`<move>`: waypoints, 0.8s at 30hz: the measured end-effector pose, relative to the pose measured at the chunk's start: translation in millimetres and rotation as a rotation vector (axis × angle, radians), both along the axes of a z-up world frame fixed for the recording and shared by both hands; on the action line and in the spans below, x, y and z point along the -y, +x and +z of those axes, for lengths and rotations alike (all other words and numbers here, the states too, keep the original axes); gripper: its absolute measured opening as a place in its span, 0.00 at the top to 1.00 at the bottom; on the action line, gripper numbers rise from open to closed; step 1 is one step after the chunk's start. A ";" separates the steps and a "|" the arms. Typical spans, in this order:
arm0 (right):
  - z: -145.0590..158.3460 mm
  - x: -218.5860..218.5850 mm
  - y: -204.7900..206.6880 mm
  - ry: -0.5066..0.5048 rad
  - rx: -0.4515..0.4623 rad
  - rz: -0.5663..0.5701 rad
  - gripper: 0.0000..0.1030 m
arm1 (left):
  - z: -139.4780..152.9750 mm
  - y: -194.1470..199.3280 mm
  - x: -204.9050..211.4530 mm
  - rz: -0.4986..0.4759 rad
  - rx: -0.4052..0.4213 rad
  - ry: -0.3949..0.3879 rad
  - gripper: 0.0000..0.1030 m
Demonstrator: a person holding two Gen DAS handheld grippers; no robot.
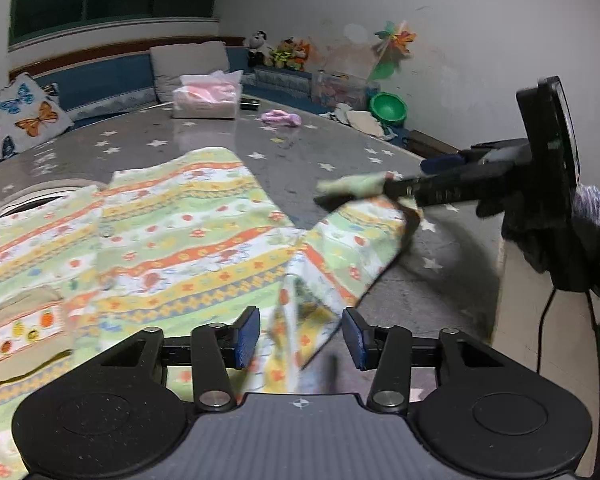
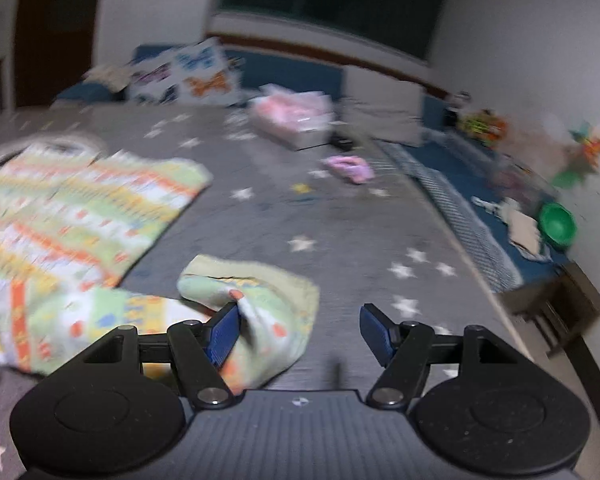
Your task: Fold clothes
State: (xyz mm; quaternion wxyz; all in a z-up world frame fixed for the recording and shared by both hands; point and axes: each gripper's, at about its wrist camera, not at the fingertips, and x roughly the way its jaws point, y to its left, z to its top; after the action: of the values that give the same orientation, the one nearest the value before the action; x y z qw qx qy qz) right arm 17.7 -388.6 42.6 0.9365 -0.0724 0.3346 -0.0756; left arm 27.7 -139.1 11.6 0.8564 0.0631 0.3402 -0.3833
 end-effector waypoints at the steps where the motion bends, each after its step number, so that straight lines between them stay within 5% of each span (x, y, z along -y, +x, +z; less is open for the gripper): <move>1: 1.3 8.0 -2.8 0.021 0.012 -0.032 0.31 | -0.3 -2.0 1.8 -0.010 0.001 -0.001 0.62; 10: -10.4 56.5 -39.2 0.141 0.014 -0.268 0.25 | 0.1 -28.2 8.8 -0.138 0.027 0.008 0.67; 19: 16.7 74.6 -90.8 0.110 0.144 -0.412 0.25 | -4.3 -53.2 17.8 -0.256 0.033 0.033 0.67; 24: 27.8 70.9 -98.7 0.153 0.170 -0.367 0.25 | -2.0 -60.5 17.6 -0.272 0.036 0.028 0.65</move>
State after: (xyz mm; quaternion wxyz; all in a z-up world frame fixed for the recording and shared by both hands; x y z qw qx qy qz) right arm -81.0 -459.5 70.4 0.9346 0.0680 0.2668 -0.2252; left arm -32.8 -156.7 9.6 0.8015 0.1275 0.3186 -0.4897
